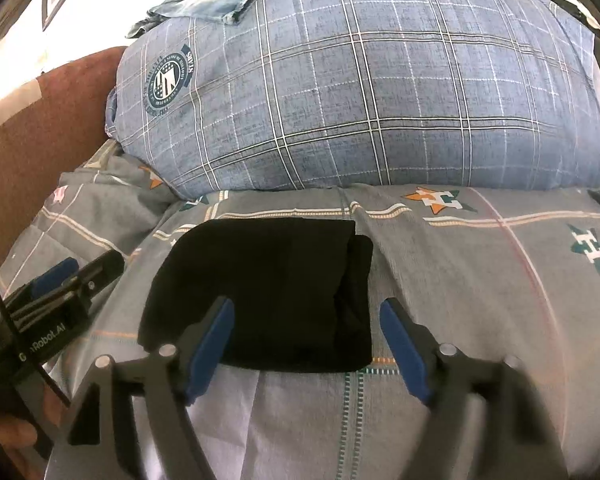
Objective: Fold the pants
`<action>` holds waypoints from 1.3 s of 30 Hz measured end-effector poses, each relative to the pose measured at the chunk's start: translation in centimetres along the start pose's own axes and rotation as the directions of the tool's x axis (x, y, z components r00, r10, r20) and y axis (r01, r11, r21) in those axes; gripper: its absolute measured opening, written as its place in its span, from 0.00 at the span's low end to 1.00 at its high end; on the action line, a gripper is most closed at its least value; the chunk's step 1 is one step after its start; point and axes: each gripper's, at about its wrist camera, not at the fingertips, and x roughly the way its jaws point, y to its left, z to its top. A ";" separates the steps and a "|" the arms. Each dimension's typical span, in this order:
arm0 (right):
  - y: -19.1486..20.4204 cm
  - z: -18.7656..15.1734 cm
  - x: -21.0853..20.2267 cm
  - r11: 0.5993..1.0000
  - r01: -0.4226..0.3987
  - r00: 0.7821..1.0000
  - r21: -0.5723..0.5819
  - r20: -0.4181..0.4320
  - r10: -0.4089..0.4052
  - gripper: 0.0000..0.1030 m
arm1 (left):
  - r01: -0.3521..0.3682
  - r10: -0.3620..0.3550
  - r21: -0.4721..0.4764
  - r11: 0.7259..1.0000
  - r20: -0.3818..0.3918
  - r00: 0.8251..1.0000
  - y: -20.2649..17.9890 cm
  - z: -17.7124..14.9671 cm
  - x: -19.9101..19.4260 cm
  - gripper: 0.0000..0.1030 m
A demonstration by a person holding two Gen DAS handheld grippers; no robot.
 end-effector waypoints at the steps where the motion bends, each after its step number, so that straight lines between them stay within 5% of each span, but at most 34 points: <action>1: 0.0 0.0 0.0 1.000 0.001 1.000 -0.001 -0.001 -0.001 0.75 | -0.005 0.005 0.007 1.000 0.000 1.000 -0.1 0.0 0.0 0.80; 39: -0.6 -0.3 0.4 1.000 -0.003 1.000 0.011 -0.030 0.004 0.75 | -0.001 0.001 0.007 1.000 0.000 1.000 0.0 -0.4 0.1 0.80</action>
